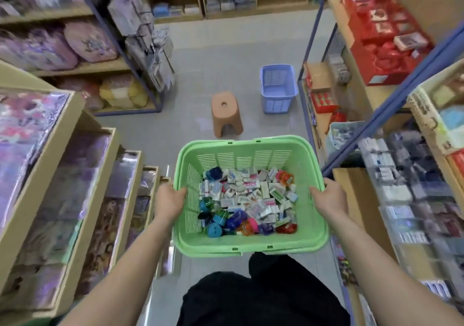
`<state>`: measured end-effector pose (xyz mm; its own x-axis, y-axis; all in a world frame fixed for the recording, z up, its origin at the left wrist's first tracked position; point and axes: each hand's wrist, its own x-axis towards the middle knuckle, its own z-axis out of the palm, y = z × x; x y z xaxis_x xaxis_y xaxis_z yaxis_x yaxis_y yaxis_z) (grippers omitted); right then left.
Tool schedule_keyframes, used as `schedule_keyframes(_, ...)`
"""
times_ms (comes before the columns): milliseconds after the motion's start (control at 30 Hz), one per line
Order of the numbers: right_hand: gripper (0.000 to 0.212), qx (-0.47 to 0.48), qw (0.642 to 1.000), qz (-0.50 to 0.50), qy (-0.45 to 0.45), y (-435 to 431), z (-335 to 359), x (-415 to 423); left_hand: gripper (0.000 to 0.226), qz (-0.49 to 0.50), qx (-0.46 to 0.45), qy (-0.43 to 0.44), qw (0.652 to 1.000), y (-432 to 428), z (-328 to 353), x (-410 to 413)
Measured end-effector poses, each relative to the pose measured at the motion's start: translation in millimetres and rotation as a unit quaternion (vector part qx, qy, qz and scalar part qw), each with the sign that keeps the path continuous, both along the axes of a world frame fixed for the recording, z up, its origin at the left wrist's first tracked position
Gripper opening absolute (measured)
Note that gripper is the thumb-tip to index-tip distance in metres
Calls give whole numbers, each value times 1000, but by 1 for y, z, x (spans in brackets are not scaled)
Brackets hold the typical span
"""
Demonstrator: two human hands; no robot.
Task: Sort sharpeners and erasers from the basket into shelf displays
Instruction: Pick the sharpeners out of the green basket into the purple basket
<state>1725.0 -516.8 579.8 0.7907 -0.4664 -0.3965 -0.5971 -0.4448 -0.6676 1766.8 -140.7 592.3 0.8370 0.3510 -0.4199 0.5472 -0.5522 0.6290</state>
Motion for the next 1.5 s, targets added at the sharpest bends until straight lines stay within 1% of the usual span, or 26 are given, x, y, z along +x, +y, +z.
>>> schedule_keyframes(100, 10, 18, 1000, 7, -2, -14, 9, 83, 3, -10, 7, -10, 1000, -15, 12, 79)
schedule_keyframes(200, 11, 6, 1000, 4, -7, -23, 15, 166, 6, -5, -2, -10, 1000, -23, 12, 155)
schedule_keyframes(300, 6, -3, 1000, 10, -9, -29, 16, 248, 8, 2, -10, -3, 1000, -29, 9, 234)
schedule_keyframes(367, 9, -2, 1000, 10, -9, -33, 11, 300, 9, -3, -17, -4, 1000, -34, 5, 293)
schedule_keyframes(467, 10, -10, 1000, -9, -10, -36, 6, 378, 10, -22, -27, -17, 999, -40, -2, 388)
schedule_keyframes(667, 5, -31, 998, -59, -9, -46, 12, 520, 16, -68, -45, 6, 997, -52, -1, 573)
schedule_keyframes(767, 3, -30, 995, -92, -20, -56, 12, 581, 11, -108, -29, -2, 994, -72, 11, 657)
schedule_keyframes(900, 7, -20, 990, -135, -26, -77, 0, 658, 12, -148, 4, 0, 989, -106, 10, 765)
schedule_keyframes(1000, 10, -11, 987, -158, -39, -100, -17, 715, 17, -170, 14, 0, 985, -137, 6, 837)
schedule_keyframes(1133, 12, 20, 981, -190, -38, -133, -29, 781, 11, -198, 29, -9, 980, -185, 8, 917)
schedule_keyframes(1267, 15, 25, 972, -231, -38, -161, -29, 826, 11, -237, 38, -11, 971, -232, 13, 993)
schedule_keyframes(1400, 12, 32, 955, -291, -38, -178, -28, 854, 10, -296, 43, -6, 954, -277, 12, 1055)
schedule_keyframes(1500, 10, 38, 937, -347, -26, -185, -32, 871, 8, -356, 49, -2, 933, -315, 3, 1101)
